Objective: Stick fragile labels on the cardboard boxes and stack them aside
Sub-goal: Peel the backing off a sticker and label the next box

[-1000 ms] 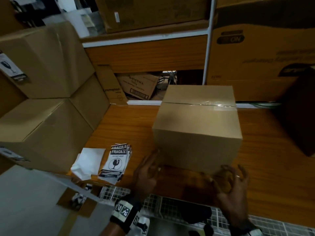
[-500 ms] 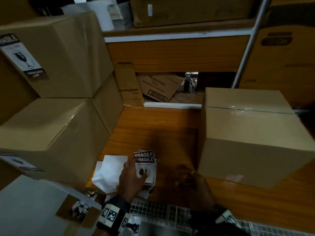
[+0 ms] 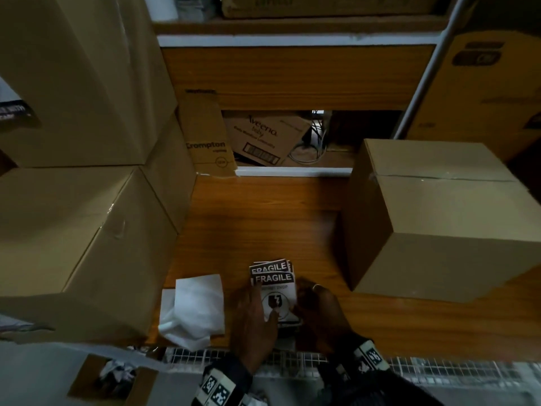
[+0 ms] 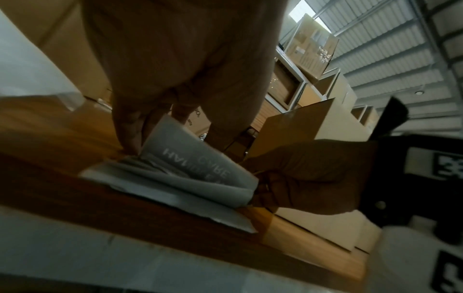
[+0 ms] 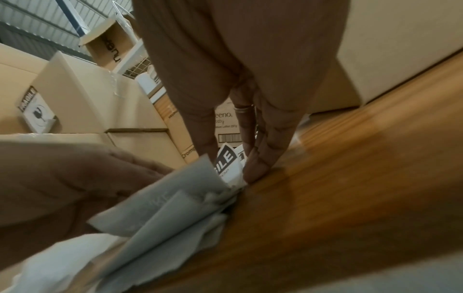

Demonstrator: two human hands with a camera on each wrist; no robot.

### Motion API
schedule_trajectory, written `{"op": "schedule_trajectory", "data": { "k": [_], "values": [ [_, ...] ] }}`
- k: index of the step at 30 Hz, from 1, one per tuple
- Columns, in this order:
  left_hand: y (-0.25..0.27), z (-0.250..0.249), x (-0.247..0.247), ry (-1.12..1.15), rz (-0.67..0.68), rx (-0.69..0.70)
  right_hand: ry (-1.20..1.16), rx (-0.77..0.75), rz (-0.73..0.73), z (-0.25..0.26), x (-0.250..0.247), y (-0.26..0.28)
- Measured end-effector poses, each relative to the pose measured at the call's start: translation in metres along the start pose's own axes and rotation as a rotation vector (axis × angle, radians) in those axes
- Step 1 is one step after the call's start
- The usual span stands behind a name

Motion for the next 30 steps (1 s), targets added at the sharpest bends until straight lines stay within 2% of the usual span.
{"op": "schedule_trajectory", "data": {
  "k": [3,7,12,16,18,21,26,30],
  "values": [
    [0.004,-0.007,0.01,0.073,0.071,-0.024,0.107,0.017,-0.103,-0.007,-0.013,0.006],
    [0.005,-0.007,0.013,0.091,0.116,-0.002,0.128,0.017,-0.093,-0.007,-0.016,0.008],
    [-0.002,-0.01,-0.006,0.05,0.061,0.053,0.199,-0.078,-0.313,0.018,-0.035,-0.004],
    [-0.007,-0.015,-0.019,0.05,0.018,0.11,0.382,-0.121,-0.312,0.047,-0.027,-0.019],
    [-0.008,-0.016,-0.027,0.053,-0.003,0.124,0.417,-0.128,-0.322,0.047,-0.029,-0.024],
    [-0.006,-0.022,-0.041,0.112,-0.02,0.114,0.289,-0.125,-0.275,0.039,-0.039,-0.024],
    [-0.008,-0.04,-0.065,0.245,-0.01,0.194,-0.138,-0.278,-0.196,0.055,-0.056,0.001],
    [-0.014,-0.064,-0.068,0.474,0.135,0.216,-0.247,-0.301,-0.137,0.063,-0.066,0.023]
  ]
}}
Point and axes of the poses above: each hand's wrist, its own y-axis away from the middle knuckle, its own x-axis out of the palm, z = x × y, the point moved 8 cm from there along -y, towards the middle knuckle, and after that the axes turned 11 degrees about z, right-handed, at the moved point
